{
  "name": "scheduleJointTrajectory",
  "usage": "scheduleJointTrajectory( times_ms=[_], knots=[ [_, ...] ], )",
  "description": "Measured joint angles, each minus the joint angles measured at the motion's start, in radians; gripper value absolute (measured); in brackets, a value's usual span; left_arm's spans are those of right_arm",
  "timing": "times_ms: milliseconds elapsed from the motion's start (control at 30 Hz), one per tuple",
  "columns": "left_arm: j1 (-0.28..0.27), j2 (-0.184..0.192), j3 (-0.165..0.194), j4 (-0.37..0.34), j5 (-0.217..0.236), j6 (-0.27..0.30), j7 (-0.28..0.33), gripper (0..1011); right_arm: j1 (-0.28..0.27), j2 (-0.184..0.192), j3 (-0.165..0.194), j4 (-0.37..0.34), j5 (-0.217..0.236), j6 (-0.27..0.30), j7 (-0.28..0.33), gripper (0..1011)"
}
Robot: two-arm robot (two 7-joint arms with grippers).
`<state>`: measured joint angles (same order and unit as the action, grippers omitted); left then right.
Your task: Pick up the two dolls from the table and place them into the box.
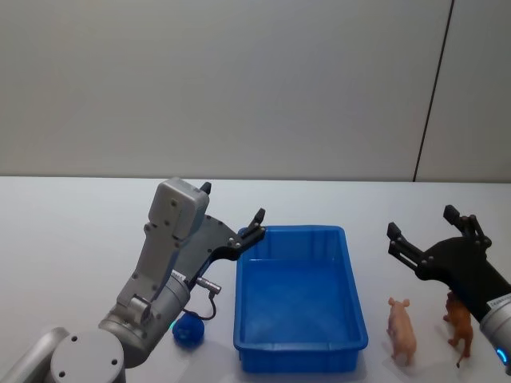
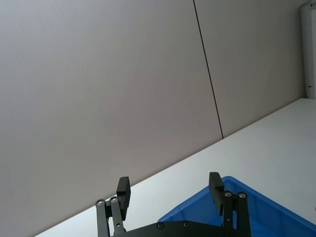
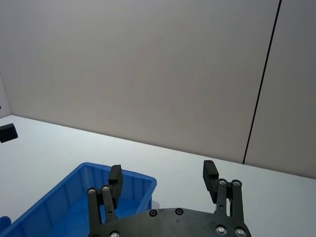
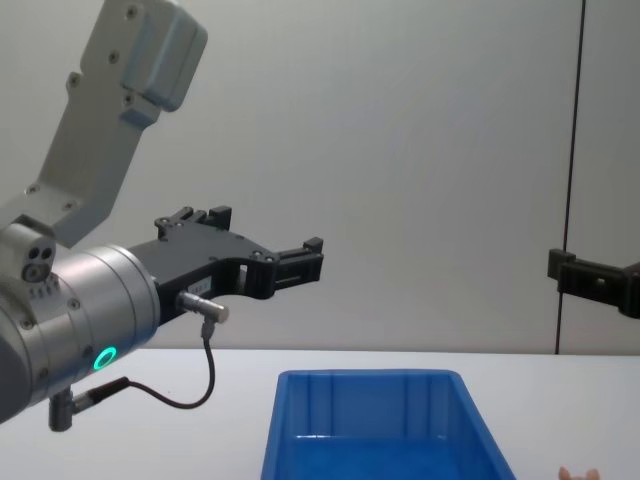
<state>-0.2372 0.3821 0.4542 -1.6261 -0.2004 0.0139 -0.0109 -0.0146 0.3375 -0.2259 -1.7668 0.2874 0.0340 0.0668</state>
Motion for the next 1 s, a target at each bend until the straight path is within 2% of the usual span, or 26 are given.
scheduleJointTrajectory(
  times_ms=[733,1000],
  knots=[
    [0.000,0.000,0.000,0.000,0.000,0.000,0.000,1001,0.000,0.000,0.000,0.000,0.000,0.000,0.000,1001],
    [0.000,0.000,0.000,0.000,0.000,0.000,0.000,1001,-0.005,0.019,0.014,0.007,0.000,0.000,0.010,1001]
  ],
)
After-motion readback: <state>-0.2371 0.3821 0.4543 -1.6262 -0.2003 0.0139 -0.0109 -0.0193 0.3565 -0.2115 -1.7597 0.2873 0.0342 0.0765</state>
